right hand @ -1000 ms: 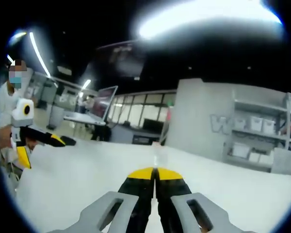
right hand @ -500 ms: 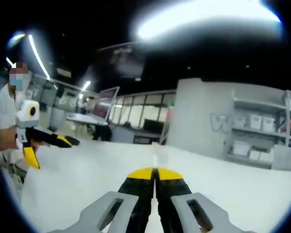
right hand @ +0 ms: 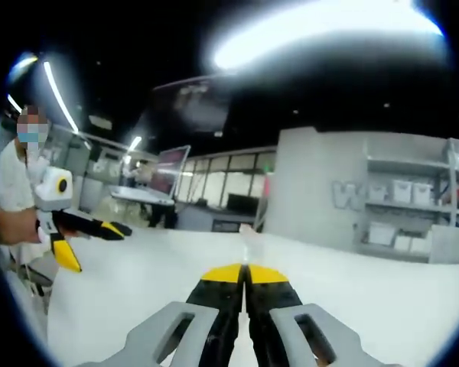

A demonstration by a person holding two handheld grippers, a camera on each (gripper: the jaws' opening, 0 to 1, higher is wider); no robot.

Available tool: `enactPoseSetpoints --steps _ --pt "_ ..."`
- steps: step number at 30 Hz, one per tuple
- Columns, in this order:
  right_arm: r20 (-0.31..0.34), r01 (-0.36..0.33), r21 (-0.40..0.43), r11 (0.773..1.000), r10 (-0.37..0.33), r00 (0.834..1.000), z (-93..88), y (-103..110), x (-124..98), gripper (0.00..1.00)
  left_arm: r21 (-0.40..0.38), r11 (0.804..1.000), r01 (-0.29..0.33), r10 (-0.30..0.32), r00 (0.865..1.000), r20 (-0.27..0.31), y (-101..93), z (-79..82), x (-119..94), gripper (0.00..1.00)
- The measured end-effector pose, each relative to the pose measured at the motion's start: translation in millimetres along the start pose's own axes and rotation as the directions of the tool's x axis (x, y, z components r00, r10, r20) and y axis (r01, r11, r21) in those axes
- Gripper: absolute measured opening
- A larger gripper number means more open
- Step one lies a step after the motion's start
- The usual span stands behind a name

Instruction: Open the resealable bag by pulling the two sides of the seal apart until the entire bag opening is separated and visibly accessible.

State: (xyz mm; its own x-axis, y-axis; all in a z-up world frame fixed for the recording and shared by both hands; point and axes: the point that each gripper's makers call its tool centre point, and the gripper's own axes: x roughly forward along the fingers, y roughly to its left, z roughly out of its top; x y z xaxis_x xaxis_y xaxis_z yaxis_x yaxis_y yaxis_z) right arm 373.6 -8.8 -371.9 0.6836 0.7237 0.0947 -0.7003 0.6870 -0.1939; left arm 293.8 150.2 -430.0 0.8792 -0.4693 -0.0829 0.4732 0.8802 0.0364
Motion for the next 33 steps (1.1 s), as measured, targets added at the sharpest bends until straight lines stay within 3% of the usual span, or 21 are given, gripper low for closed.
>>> enactPoseSetpoints --steps 13,33 --pt "0.022 -0.005 0.018 1.0 0.004 1.0 5.0 10 -20 0.0 -0.003 1.0 0.007 -0.007 1.0 -0.001 -1.9 -0.4 2 0.81" --pt "0.054 -0.019 0.026 0.999 0.018 0.998 13.8 21 -32 0.0 -0.007 1.0 0.023 -0.023 1.0 0.005 -6.0 1.0 3 0.78"
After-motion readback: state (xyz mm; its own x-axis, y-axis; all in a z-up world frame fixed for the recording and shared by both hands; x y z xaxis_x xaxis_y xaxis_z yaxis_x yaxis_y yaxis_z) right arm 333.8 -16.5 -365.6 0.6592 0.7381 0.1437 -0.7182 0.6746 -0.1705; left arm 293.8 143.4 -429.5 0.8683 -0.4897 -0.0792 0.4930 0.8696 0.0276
